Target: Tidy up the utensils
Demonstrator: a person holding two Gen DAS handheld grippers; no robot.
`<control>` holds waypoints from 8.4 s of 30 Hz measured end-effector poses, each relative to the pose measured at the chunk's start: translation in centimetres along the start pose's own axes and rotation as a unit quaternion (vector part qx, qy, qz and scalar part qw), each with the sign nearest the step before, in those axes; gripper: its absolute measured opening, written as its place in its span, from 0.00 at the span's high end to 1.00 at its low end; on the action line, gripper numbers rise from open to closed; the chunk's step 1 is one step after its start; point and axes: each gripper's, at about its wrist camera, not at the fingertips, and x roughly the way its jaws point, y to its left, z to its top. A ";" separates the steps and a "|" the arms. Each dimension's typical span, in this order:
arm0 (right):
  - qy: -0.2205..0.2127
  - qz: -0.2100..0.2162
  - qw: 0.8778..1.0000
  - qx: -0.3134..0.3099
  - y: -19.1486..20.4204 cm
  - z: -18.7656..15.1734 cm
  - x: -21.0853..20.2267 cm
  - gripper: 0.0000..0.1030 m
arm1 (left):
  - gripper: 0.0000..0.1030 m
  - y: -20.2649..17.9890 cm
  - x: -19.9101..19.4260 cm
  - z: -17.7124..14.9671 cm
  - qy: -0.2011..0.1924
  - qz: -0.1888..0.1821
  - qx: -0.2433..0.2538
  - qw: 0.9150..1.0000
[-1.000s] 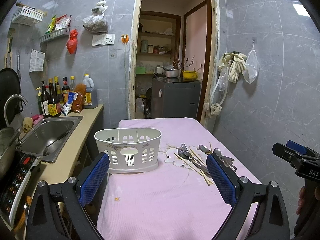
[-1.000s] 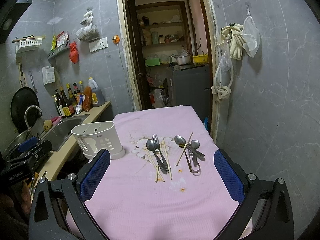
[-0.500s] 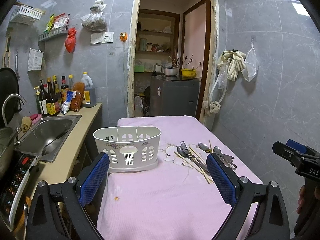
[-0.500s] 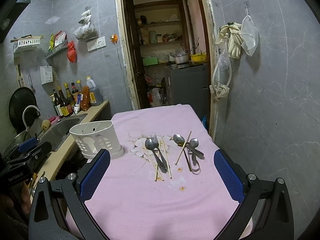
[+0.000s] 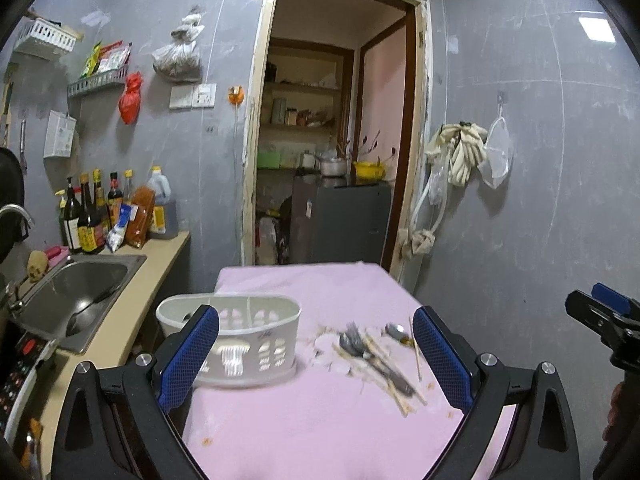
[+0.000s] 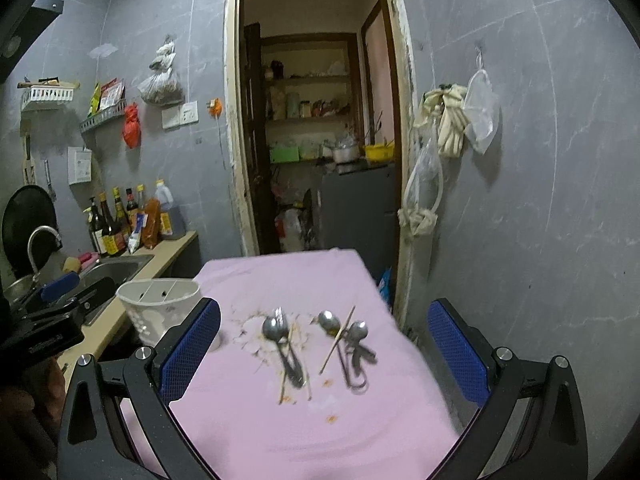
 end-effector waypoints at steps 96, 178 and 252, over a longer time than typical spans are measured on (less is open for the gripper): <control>0.313 0.280 0.907 -0.023 -8.2 -6.4 34.0 0.99 | 0.95 -4.9 24.9 -5.7 0.296 0.035 -0.170 0.939; 0.018 0.196 0.974 -0.112 14.7 5.6 20.3 0.57 | 0.42 11.7 12.6 3.9 0.028 0.125 -0.131 0.983; 0.300 0.207 0.931 0.000 -5.4 -9.2 41.1 0.72 | 0.64 -3.5 29.7 -9.9 0.259 0.052 -0.156 0.952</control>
